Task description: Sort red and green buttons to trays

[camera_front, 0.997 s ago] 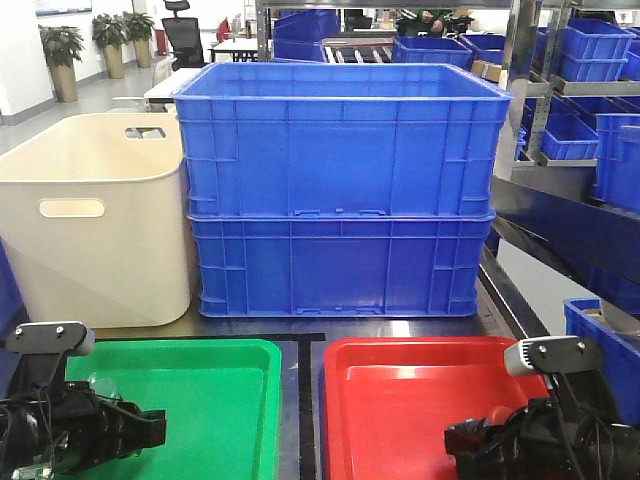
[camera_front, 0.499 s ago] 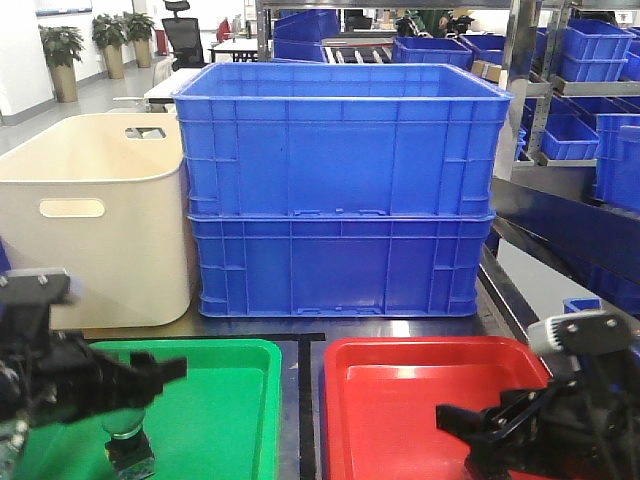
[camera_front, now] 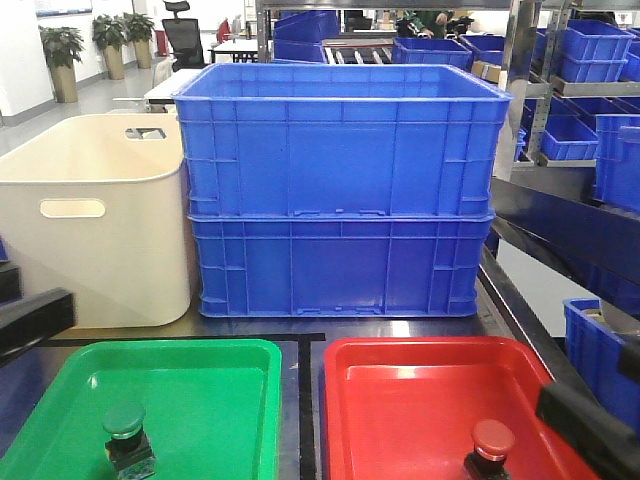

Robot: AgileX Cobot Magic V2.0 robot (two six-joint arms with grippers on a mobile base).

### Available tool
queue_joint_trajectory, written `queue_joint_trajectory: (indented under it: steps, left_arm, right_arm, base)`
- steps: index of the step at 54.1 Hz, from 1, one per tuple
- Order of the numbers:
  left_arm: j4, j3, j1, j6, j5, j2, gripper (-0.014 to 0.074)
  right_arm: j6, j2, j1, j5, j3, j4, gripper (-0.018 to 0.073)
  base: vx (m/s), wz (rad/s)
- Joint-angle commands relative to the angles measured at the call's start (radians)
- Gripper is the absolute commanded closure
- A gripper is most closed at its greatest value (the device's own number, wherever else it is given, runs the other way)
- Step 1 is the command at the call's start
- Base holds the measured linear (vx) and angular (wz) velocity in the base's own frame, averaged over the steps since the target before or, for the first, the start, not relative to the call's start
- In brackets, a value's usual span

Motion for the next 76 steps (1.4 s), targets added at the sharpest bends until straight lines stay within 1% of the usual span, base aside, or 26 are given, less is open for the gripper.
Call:
queue_joint_trajectory:
  steps: [1,6,13,40,42,45,47,48,49,52,53,55,56,59,61,63,67,70,73,76]
  left_arm:
    - [-0.022,0.028,-0.003,-0.035,-0.05,-0.066,0.0128]
    - [-0.023,0.095,-0.003,-0.034,-0.052,-0.122,0.0128]
    - [-0.024,0.147,-0.003,-0.033,-0.018,-0.152,0.0128]
    - [-0.022,0.169,-0.003,-0.03,-0.013,-0.148,0.0128]
    - [0.025,0.169,-0.003,-0.032,-0.024,-0.152,0.013]
    - [0.12,0.173,-0.003,-0.051,-0.031,-0.165,0.0135]
    - [0.2,0.182,-0.003,-0.109,-0.046,-0.183,0.0152]
    - [0.224,0.188,-0.003,-0.132,-0.054,-0.19,0.0158]
    - [0.264,0.194,-0.003,-0.171,-0.065,-0.201,0.0171]
    - [0.389,0.233,-0.003,-0.322,-0.116,-0.244,0.0219]
    - [0.432,0.249,-0.003,-0.353,-0.135,-0.26,0.0237]
    - [0.519,0.279,-0.003,-0.438,-0.175,-0.294,0.0274]
    - [0.548,0.3,-0.003,-0.479,-0.196,-0.312,0.0293]
    - [0.672,0.376,0.0,-0.59,-0.26,-0.369,0.0353]
    - [0.725,0.426,0.0,-0.664,-0.302,-0.409,0.04]
    - [0.784,0.478,0.0,-0.711,-0.35,-0.455,0.044]
    - [0.866,0.588,0.003,-0.771,-0.42,-0.528,0.0514]
    - [0.908,0.66,0.019,-0.795,-0.473,-0.587,0.0561]
    - [0.914,0.737,0.047,-0.82,-0.522,-0.639,0.0605]
    - [0.91,0.821,0.101,-0.836,-0.584,-0.715,0.0605]
  right_arm:
    - [0.009,-0.04,0.0,-0.021,0.007,0.019,-0.0007]
    - [0.012,-0.062,0.0,-0.014,0.028,0.025,-0.0007]
    - [0.012,-0.062,0.0,-0.017,0.028,0.026,-0.0007]
    - [0.012,-0.062,0.0,-0.016,0.028,0.029,-0.0007]
    - [0.012,-0.062,0.0,-0.016,0.028,0.029,-0.0007]
    - [0.012,-0.062,0.0,-0.016,0.028,0.029,-0.0007]
    - [0.012,-0.062,0.0,-0.016,0.028,0.029,-0.0007]
    - [0.012,-0.062,0.0,-0.016,0.028,0.029,-0.0007]
    - [0.012,-0.062,0.0,-0.017,0.028,0.029,-0.0007]
    - [0.012,-0.062,0.0,-0.011,0.028,0.029,-0.0007]
    - [0.012,-0.062,0.0,-0.011,0.028,0.029,-0.0007]
    - [0.012,-0.062,0.0,-0.013,0.028,0.029,-0.0007]
    - [0.012,-0.062,0.0,-0.013,0.028,0.029,-0.0007]
    - [0.012,-0.062,0.0,-0.012,0.028,0.029,-0.0007]
    - [0.012,-0.062,0.0,-0.012,0.028,0.029,-0.0007]
    - [0.012,-0.062,0.0,-0.012,0.028,0.029,-0.0007]
    - [0.012,-0.062,0.0,-0.012,0.028,0.029,-0.0007]
    - [0.012,-0.062,0.0,-0.012,0.028,0.029,-0.0007]
    - [0.012,-0.062,0.0,-0.012,0.028,0.029,-0.0007]
    - [0.012,-0.062,0.0,-0.012,0.028,0.029,-0.0007]
  base:
    - [0.0,0.0]
    - [0.0,0.0]
    - [0.0,0.0]
    - [0.0,0.0]
    - [0.0,0.0]
    - [0.0,0.0]
    - [0.0,0.0]
    - [0.0,0.0]
    - [0.0,0.0]
    - [0.0,0.0]
    - [0.0,0.0]
    - [0.0,0.0]
    - [0.0,0.0]
    - [0.0,0.0]
    - [0.0,0.0]
    - [0.0,0.0]
    - [0.0,0.0]
    - [0.0,0.0]
    - [0.0,0.0]
    - [0.0,0.0]
